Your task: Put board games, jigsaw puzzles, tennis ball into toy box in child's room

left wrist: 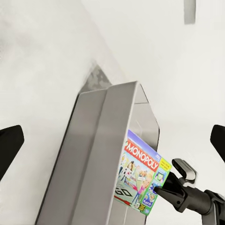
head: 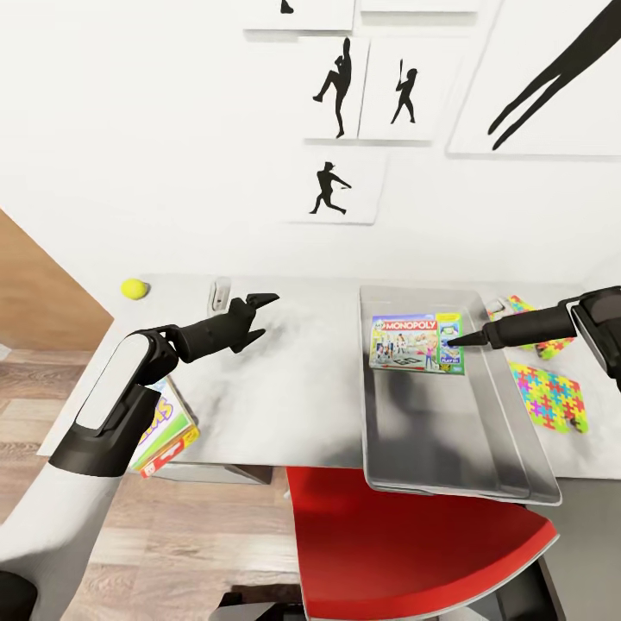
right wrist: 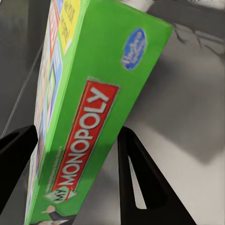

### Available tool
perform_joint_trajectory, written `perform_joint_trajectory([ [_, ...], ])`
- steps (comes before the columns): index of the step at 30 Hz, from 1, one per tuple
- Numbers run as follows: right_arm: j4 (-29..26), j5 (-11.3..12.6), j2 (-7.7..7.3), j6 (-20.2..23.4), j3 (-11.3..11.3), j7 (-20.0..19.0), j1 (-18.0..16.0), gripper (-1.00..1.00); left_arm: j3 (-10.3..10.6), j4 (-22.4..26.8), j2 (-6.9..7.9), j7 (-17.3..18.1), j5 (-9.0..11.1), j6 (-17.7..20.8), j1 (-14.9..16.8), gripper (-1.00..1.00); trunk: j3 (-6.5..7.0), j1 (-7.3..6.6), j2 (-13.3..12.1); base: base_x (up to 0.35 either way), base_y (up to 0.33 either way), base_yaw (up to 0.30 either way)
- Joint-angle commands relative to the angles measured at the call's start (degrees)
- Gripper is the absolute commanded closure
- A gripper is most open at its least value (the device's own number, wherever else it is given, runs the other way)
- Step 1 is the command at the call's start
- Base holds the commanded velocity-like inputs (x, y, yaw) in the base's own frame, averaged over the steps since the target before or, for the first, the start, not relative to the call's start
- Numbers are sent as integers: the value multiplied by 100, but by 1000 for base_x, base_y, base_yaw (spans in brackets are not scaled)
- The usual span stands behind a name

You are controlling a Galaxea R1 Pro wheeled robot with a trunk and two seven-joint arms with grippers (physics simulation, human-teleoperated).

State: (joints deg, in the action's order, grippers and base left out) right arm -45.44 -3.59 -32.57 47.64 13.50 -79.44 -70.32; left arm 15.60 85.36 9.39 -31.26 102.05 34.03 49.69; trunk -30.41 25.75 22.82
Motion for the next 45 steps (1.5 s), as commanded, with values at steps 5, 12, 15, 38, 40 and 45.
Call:
perform_joint_trajectory([
  [5, -10, -36, -3, 52, 3, -28, -7, 100, 4, 7, 2, -56, 60, -11, 6, -100, -10, 3, 10, 0, 0, 0],
  [12, -12, -36, -3, 52, -3, 3, -8, 100, 4, 7, 2, -56, 60, -11, 7, -100, -10, 3, 10, 0, 0, 0],
  [15, -11, -36, -2, 52, -7, 11, -9, 100, 4, 7, 1, -56, 60, -11, 6, -100, -10, 3, 10, 0, 0, 0],
  [38, -9, -37, 32, -6, -7, 177, -8, 100, 4, 8, 1, -56, 60, -11, 6, -100, -11, 3, 10, 0, 0, 0],
  [40, -9, -36, 35, -43, -6, 185, -6, -100, 4, 7, 1, -56, 60, -11, 6, -100, -11, 3, 10, 0, 0, 0],
  [45, -9, -39, 51, -91, -6, 216, -3, -100, 4, 13, 1, -56, 59, -11, 6, -100, -11, 3, 10, 0, 0, 0],
])
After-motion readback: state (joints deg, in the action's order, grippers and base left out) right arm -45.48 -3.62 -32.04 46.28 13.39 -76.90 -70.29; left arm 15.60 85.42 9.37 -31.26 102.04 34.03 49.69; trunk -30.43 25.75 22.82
